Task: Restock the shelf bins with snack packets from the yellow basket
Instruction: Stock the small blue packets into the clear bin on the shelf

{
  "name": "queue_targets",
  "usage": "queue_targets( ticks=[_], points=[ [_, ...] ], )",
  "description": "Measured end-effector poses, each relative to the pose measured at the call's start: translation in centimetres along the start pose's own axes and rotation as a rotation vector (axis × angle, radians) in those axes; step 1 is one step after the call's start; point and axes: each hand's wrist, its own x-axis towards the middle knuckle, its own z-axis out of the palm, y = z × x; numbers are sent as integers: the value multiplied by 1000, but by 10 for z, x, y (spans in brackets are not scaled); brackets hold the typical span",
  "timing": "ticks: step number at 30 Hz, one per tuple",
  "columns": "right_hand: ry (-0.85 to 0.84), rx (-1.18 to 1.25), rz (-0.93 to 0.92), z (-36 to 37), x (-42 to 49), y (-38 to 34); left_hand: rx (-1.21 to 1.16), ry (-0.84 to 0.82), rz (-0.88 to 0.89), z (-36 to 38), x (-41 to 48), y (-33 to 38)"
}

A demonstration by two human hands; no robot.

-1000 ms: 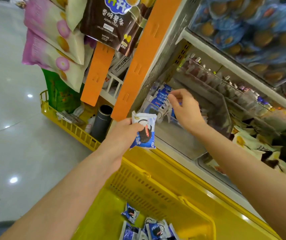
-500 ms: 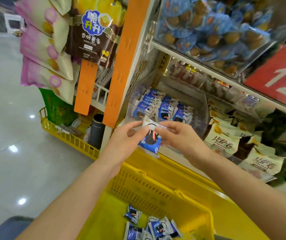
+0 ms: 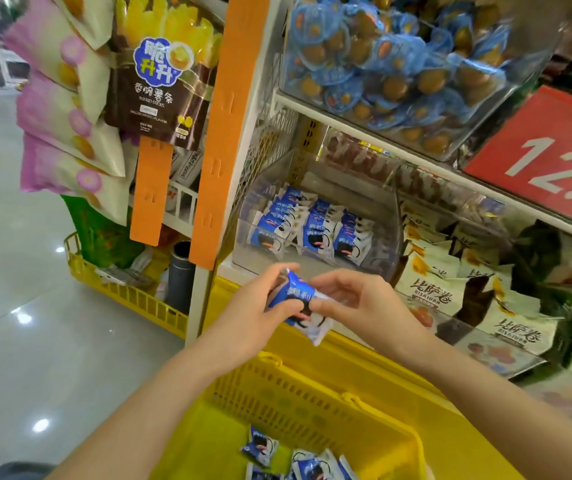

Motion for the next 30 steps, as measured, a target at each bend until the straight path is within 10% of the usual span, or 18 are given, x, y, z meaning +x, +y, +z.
queue_targets(
  ticks=[5,12,21,30],
  points=[
    [-40,-63,31,-7,12,10,211,37,-1,0,10,-9],
    [399,23,44,-39,98,18,696,237,309,-45,69,-8],
    [-134,-57,183,-3,190,17,906,156,374,-53,85,-41],
    [-165,-324,23,24,198,28,902,140,389,-52,82,-40]
  ],
)
